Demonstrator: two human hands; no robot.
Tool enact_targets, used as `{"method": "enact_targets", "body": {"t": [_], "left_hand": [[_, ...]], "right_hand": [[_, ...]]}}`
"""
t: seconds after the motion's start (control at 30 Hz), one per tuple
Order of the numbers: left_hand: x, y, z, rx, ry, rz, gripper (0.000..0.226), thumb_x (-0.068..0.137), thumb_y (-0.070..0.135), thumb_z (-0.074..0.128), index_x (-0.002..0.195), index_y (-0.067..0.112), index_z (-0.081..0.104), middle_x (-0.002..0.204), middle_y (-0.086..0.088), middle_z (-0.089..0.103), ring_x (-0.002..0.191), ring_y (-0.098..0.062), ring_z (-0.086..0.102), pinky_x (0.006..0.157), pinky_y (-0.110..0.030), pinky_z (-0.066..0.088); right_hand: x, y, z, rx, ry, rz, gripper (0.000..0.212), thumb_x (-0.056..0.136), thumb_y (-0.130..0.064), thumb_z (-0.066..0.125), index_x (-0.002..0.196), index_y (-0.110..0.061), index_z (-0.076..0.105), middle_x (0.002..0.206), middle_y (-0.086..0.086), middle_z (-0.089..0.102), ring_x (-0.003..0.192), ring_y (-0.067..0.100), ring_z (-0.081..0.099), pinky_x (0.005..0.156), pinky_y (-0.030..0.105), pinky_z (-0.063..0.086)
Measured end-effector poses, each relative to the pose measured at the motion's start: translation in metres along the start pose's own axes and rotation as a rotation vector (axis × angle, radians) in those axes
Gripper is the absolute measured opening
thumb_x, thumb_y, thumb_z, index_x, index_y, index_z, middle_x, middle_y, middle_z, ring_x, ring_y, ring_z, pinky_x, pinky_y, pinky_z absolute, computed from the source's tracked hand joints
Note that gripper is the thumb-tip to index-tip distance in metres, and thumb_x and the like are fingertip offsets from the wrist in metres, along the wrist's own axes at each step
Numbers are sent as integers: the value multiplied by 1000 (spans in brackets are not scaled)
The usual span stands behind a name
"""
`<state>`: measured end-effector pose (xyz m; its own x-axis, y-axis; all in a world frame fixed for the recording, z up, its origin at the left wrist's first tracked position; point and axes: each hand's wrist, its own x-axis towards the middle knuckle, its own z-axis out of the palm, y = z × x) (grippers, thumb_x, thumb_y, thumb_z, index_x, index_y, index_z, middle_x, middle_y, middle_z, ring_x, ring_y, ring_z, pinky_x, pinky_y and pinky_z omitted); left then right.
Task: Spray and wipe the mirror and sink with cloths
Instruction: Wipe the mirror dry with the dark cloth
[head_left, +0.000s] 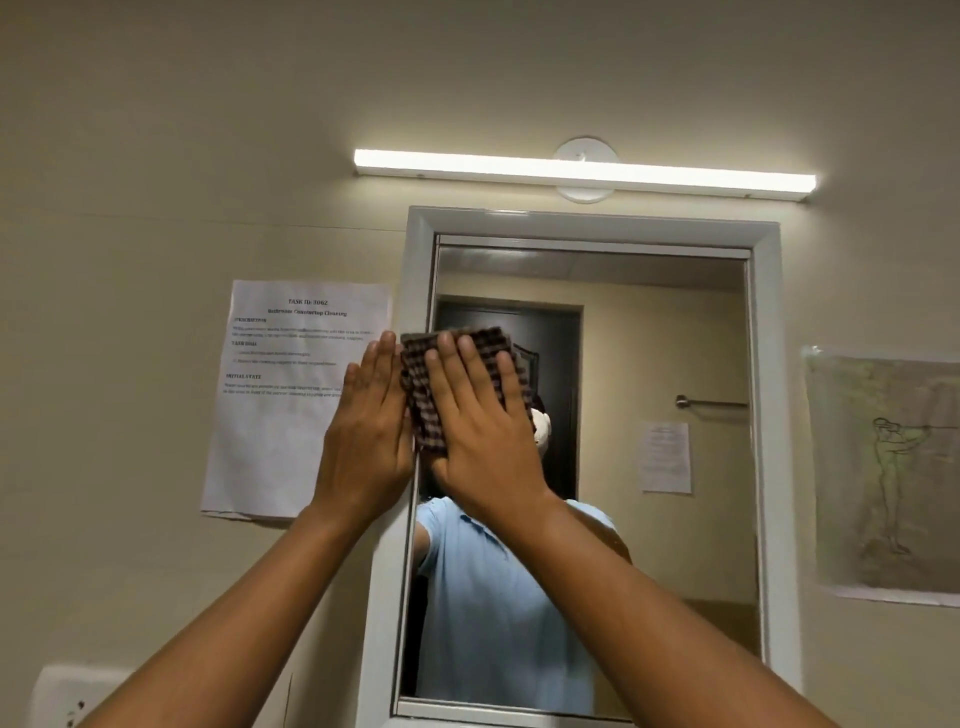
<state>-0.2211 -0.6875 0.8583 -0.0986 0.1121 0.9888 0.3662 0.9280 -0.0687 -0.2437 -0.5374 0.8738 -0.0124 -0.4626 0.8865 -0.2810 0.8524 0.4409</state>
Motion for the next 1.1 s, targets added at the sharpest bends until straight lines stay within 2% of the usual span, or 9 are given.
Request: {"method": "enact_targets", "body": {"t": [0.13,0.3,0.47,0.63,0.73,0.93,1.1], "left_hand": [[-10,-7,-1,38,-33,4,69,93,15,32,157,7,8,166,-11,5,154,-22,5,125,-45,9],[-12,-3,-4,101,-42,13,69,95,28,28,157,9,4,166,-11,2,154,-23,2,125,-38,3],[-10,-3,1,159,-10,48,72,89,11,31,157,9,7,166,-11,5,154,-24,4,126,-39,4],[-18,-11,16,163,-13,40,74,88,17,31,157,12,7,167,-6,2,154,-24,5,125,-36,0],[-18,-10,21,164,-21,28,73,89,19,29,158,12,6,167,-6,3,154,-25,6,125,-37,1],[-19,12,15,140,-25,34,73,88,14,33,157,9,8,165,-12,8,153,-25,7,126,-38,5],[-24,22,8,108,-33,8,72,89,12,36,156,4,10,164,-15,11,153,-26,8,124,-45,13]], "right_hand": [[-39,-8,3,-21,-38,-117,75,95,-45,36,157,-9,15,166,10,8,154,25,-1,124,50,-1],[-44,24,-4,-31,-67,-216,76,95,-48,40,158,-13,14,166,8,9,154,23,-1,124,49,2],[-28,94,-21,-82,-63,-22,85,91,-52,47,158,-13,13,167,9,8,154,24,1,123,52,3],[-41,165,-40,-58,-42,219,76,98,-53,33,159,-15,8,167,6,2,154,21,-3,124,50,0],[-66,187,-43,-33,-10,338,74,98,-53,28,159,-16,6,167,5,0,154,20,-4,123,52,7],[-127,165,-36,-44,3,435,73,99,-53,23,159,-15,3,167,6,-3,154,23,-1,123,51,5],[-166,112,-26,-56,-43,461,78,97,-47,39,158,-12,7,167,8,-1,154,27,2,122,54,5]]}}
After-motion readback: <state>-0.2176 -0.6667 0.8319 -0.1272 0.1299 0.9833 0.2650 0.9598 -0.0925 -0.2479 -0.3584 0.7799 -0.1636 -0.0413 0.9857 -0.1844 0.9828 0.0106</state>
